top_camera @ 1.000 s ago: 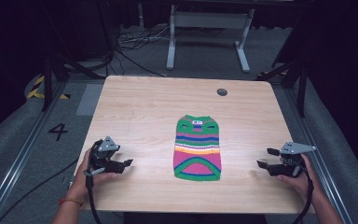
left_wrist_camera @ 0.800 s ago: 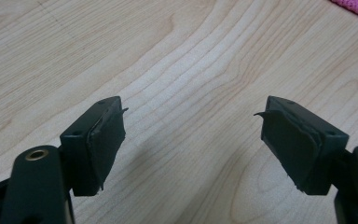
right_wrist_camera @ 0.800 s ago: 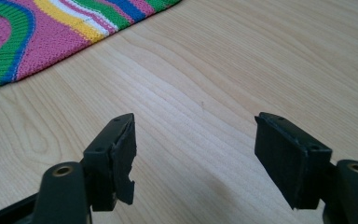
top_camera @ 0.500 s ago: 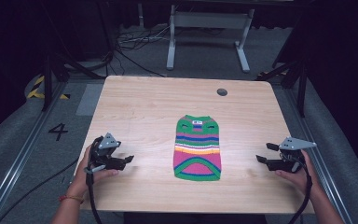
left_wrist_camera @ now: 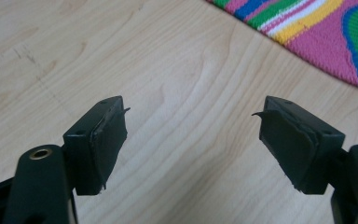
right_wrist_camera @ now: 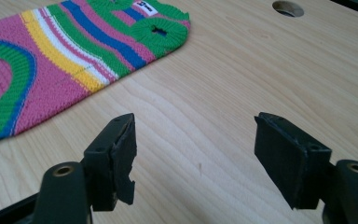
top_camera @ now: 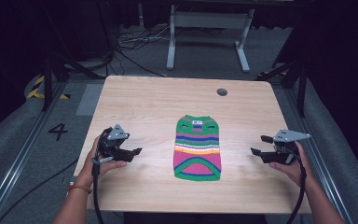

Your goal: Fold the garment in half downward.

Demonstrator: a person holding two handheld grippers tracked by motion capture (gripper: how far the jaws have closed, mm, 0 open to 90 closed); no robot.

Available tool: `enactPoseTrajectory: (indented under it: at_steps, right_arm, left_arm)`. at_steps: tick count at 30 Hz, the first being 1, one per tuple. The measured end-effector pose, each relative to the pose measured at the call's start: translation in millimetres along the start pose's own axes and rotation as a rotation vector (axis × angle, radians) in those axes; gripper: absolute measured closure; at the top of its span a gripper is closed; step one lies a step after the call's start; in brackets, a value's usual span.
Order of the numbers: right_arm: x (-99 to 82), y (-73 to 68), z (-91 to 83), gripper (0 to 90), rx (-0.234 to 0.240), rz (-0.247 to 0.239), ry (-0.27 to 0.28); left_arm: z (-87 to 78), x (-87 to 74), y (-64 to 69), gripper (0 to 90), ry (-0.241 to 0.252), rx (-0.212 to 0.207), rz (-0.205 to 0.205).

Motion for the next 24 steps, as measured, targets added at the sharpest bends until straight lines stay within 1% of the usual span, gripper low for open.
enactPoseTrajectory:
  at_steps: [3, 5, 6, 7, 8, 9, 10, 12, 13, 14, 15, 18, 19, 20, 21, 22, 24]
  right_arm:
    - [8.3, -1.6, 7.3, 30.3, 0.008, -0.006, 0.007]
    - [12.8, -3.3, 13.6, 30.5, 0.015, -0.014, 0.006]
    - [14.8, -4.4, 17.2, 31.0, 0.017, -0.020, 0.003]
    - [14.8, -4.4, 17.2, 31.0, 0.017, -0.020, 0.003]
    - [17.3, -6.6, 24.4, 31.2, 0.029, -0.029, -0.008]
    - [17.3, -6.6, 24.4, 31.2, 0.029, -0.029, -0.008]
    - [17.9, -7.3, 26.5, 31.5, 0.029, -0.033, -0.012]
    - [20.5, -8.9, 32.4, 32.1, 0.037, -0.037, -0.018]
    - [21.7, -9.2, 34.8, 32.4, 0.038, -0.042, -0.022]
    - [22.5, -9.5, 36.6, 32.6, 0.038, -0.044, -0.023]
    - [24.1, -9.7, 39.5, 33.1, 0.043, -0.042, -0.025]
    - [29.0, -8.4, 46.6, 33.8, 0.048, -0.040, -0.029]
    - [31.8, -7.5, 49.5, 34.7, 0.047, -0.037, -0.026]
    - [33.6, -6.7, 51.7, 34.7, 0.047, -0.035, -0.027]
    - [35.3, -5.8, 53.7, 35.0, 0.045, -0.038, -0.029]
    - [37.3, -5.1, 55.7, 35.9, 0.045, -0.038, -0.028]
    - [39.2, -4.4, 57.7, 36.6, 0.046, -0.035, -0.027]
  left_arm:
    - [8.2, 6.9, 1.8, 23.5, -0.004, -0.009, 0.014]
    - [13.7, 11.2, 3.0, 24.2, -0.006, -0.019, 0.014]
    - [16.4, 12.9, 3.5, 24.4, -0.007, -0.016, 0.018]
    - [16.4, 12.9, 3.5, 24.5, -0.007, -0.016, 0.018]
    - [22.0, 14.3, 5.2, 24.8, -0.023, -0.021, 0.037]
    - [22.0, 14.3, 5.2, 25.3, -0.023, -0.021, 0.037]
    - [25.4, 14.2, 6.8, 25.3, -0.039, -0.032, 0.037]
    - [29.0, 13.9, 8.0, 25.7, -0.051, -0.034, 0.044]
    - [30.1, 14.5, 8.0, 25.7, -0.052, -0.037, 0.047]
    - [31.4, 16.1, 6.6, 25.9, -0.048, -0.026, 0.039]
    - [32.4, 17.9, 5.7, 25.8, -0.041, -0.024, 0.034]
    - [36.4, 22.5, 4.8, 25.8, -0.041, -0.023, 0.032]
    - [37.7, 24.3, 5.3, 25.8, -0.040, -0.029, 0.029]
    - [41.2, 30.3, 6.6, 25.8, -0.030, -0.026, 0.038]
    - [43.4, 32.6, 7.5, 25.9, -0.031, -0.028, 0.051]
    - [46.5, 34.8, 9.2, 25.9, -0.036, -0.040, 0.047]
    - [49.5, 37.1, 10.5, 26.0, -0.039, -0.045, 0.051]
Point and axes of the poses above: each handheld gripper's, and its own axes: z roughly forward along the jaws, x roughly out of its top, y roughly to its right, the point moved 8 cm from there along z, roughly forward along the jaws, and after that the axes turned 4 degrees about x, right-handed, at the moved point
